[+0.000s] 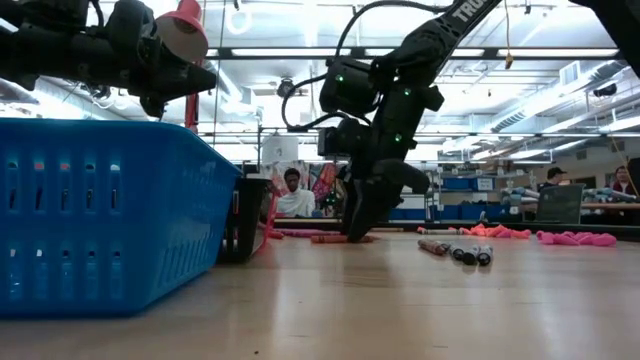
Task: Sort crayons
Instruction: Put the orange crayon into the orange basket
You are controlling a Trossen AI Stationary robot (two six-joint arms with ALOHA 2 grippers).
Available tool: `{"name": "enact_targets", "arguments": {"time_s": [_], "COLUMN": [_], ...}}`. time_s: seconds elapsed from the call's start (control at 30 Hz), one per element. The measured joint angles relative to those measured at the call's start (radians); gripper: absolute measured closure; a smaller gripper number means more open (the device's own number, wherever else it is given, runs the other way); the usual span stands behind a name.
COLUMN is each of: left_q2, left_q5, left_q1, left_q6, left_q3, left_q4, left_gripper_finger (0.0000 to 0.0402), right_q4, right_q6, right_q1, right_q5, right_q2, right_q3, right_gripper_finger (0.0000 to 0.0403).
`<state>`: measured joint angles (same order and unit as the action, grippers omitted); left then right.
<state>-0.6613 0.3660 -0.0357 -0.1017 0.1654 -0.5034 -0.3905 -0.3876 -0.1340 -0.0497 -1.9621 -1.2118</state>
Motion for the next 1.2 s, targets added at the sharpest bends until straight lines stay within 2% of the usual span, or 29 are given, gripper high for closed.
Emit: {"name": "enact_targets", "arguments": {"time_s": [0.3,0.43,0.67,0.87,1.03,1.2], "left_q2": [0.0,0.0,0.0,0.0,0.0,0.0], "left_q5": [0.0,0.0,0.0,0.0,0.0,0.0], "left_q1": [0.0,0.0,0.0,0.0,0.0,0.0], "left_q6": [0.0,0.0,0.0,0.0,0.0,0.0], "left_q3": [0.0,0.0,0.0,0.0,0.0,0.0], "left_q4": [0.0,0.0,0.0,-0.001,0.0,-0.001], "left_gripper_finger": [0.0331,0.0331,0.0331,0.0331,0.0331,0.0331], "right_q4": [-0.03,-0.031,-0.041,-0.011,0.003,0.007], "right_q6": [0.056,0.075,0.09,0.101,0.096,0.097], "right_q1": [-0.006,-0.006,-0.008,-0.005,-0.004,-0.021], "right_q5": [-0.004,0.011,0.164,0.289,0.261,0.202], "right_q2": [0.003,0.007,0.038,0.059,0.059,0.058], "right_q3": [0.004,0.004,0.009,0.009,0.008,0.008], "right_gripper_finger": [0.0362,0.0389,0.0382,0.0394,0.0391,0.0364]}}
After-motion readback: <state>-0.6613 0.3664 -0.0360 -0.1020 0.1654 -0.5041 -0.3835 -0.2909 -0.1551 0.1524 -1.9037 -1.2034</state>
